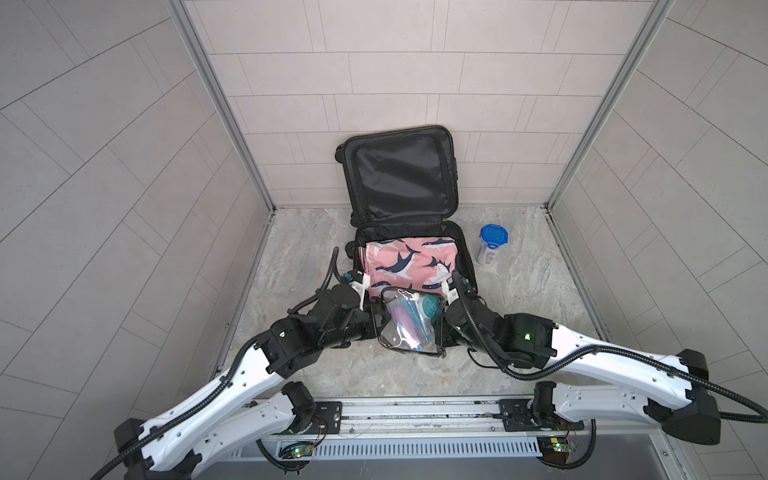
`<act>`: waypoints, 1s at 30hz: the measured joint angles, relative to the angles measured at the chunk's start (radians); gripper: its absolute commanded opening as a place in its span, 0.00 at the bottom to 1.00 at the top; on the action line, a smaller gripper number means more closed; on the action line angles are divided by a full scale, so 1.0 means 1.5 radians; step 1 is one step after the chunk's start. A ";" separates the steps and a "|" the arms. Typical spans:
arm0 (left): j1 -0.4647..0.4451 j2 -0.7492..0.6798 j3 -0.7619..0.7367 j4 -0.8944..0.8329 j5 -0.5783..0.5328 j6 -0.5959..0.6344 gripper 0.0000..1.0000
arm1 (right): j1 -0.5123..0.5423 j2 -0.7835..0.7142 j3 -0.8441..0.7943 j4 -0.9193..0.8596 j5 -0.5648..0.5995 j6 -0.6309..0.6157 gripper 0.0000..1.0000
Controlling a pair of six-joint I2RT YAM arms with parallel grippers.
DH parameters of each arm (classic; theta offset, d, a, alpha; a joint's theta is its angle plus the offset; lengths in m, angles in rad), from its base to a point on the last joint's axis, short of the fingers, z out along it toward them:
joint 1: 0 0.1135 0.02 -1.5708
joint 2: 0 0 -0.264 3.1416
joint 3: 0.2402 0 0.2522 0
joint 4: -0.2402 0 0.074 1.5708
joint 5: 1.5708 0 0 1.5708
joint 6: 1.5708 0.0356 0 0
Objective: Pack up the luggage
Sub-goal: 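Grasp the clear toiletry pouch with both grippers and lift it, then carry the pouch over the suitcase and lower it onto the shark-print cloth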
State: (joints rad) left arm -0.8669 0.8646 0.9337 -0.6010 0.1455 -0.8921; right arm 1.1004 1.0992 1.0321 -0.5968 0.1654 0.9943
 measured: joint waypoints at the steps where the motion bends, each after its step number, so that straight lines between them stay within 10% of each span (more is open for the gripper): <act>1: 0.002 0.027 0.040 -0.008 -0.014 0.019 0.00 | -0.019 0.005 0.023 -0.005 0.001 -0.015 0.00; 14: 0.196 0.310 0.200 0.019 0.008 0.181 0.00 | -0.250 0.220 0.242 0.010 -0.104 -0.151 0.00; 30: 0.362 0.492 0.136 0.115 0.128 0.247 0.00 | -0.306 0.521 0.360 0.040 -0.220 -0.167 0.00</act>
State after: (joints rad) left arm -0.3237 1.6028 1.1381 -0.4282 0.3382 -0.5209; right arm 0.6418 1.8812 1.5719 -0.5369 -0.1654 0.7433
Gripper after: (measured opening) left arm 0.055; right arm 0.056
